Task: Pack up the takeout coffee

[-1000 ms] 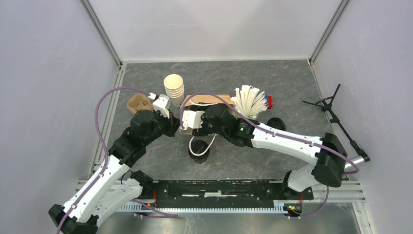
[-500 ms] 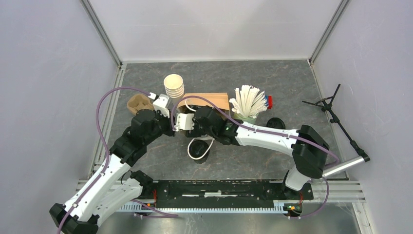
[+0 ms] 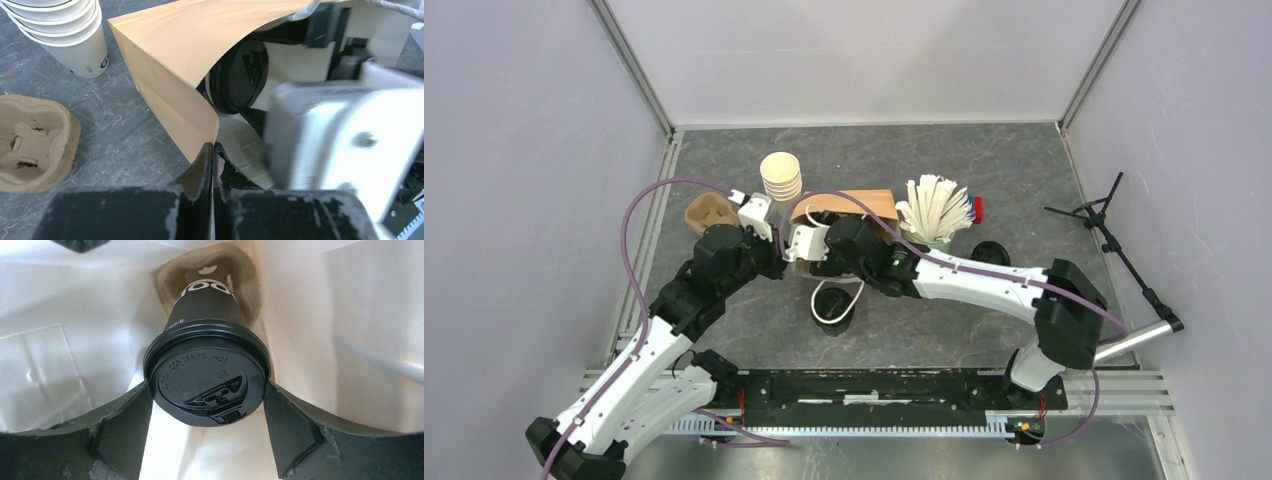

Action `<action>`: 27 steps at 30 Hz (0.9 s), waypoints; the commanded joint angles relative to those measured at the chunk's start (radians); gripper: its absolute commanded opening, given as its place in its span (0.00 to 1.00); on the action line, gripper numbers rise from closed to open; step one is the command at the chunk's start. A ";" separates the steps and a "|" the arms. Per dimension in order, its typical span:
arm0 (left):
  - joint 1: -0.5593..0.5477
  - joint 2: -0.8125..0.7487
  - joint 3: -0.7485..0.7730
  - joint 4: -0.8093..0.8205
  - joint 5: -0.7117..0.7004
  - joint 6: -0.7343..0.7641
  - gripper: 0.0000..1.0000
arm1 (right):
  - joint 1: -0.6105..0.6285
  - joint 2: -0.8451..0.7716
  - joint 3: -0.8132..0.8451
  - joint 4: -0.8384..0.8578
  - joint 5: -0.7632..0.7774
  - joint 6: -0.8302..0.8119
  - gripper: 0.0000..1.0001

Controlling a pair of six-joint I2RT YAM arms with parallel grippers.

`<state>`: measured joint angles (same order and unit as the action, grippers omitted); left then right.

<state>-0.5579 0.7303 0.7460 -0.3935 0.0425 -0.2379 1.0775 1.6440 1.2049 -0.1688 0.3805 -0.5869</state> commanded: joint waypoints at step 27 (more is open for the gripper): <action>-0.004 -0.069 -0.056 0.074 0.009 0.050 0.02 | -0.042 -0.096 -0.003 0.197 -0.190 -0.109 0.76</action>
<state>-0.5587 0.6659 0.6937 -0.3637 0.0311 -0.2348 1.0321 1.5200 1.1767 -0.1516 0.1539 -0.7120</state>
